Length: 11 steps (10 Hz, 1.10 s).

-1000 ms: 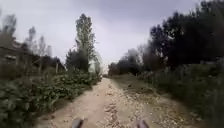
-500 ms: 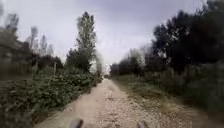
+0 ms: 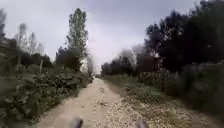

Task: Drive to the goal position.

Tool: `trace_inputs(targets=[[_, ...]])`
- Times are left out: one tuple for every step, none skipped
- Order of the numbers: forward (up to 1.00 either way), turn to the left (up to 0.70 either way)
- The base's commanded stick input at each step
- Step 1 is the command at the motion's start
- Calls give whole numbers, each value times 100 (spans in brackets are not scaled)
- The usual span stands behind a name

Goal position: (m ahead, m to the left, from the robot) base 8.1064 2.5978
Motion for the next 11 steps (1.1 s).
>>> trace_inputs(targets=[[85, 0], [85, 0], [85, 0], [85, 0], [85, 0], [85, 0], [85, 0], [85, 0], [85, 0], [85, 0], [85, 0]])
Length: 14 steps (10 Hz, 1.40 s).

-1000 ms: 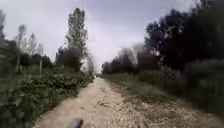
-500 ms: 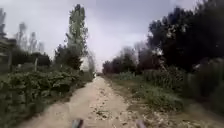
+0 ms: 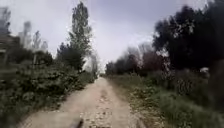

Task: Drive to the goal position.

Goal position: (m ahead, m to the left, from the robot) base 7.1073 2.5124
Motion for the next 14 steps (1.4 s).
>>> trace_inputs(targets=[[85, 0], [85, 0], [85, 0], [85, 0], [85, 0], [85, 0], [85, 0], [85, 0], [85, 0], [85, 0], [85, 0], [85, 0], [85, 0], [85, 0]])
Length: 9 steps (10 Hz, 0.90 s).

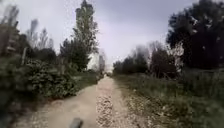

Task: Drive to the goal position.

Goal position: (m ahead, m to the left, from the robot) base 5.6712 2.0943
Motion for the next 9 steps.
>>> trace_inputs(targets=[[85, 0], [85, 0], [85, 0], [85, 0], [85, 0], [85, 0], [85, 0], [85, 0], [85, 0]])
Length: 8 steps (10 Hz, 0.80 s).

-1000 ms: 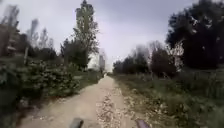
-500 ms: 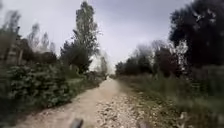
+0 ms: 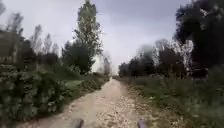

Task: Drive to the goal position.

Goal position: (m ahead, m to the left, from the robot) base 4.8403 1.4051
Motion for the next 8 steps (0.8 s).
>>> trace_inputs(targets=[[85, 0], [85, 0], [85, 0], [85, -11], [85, -34], [85, -30], [85, -20], [85, -10]])
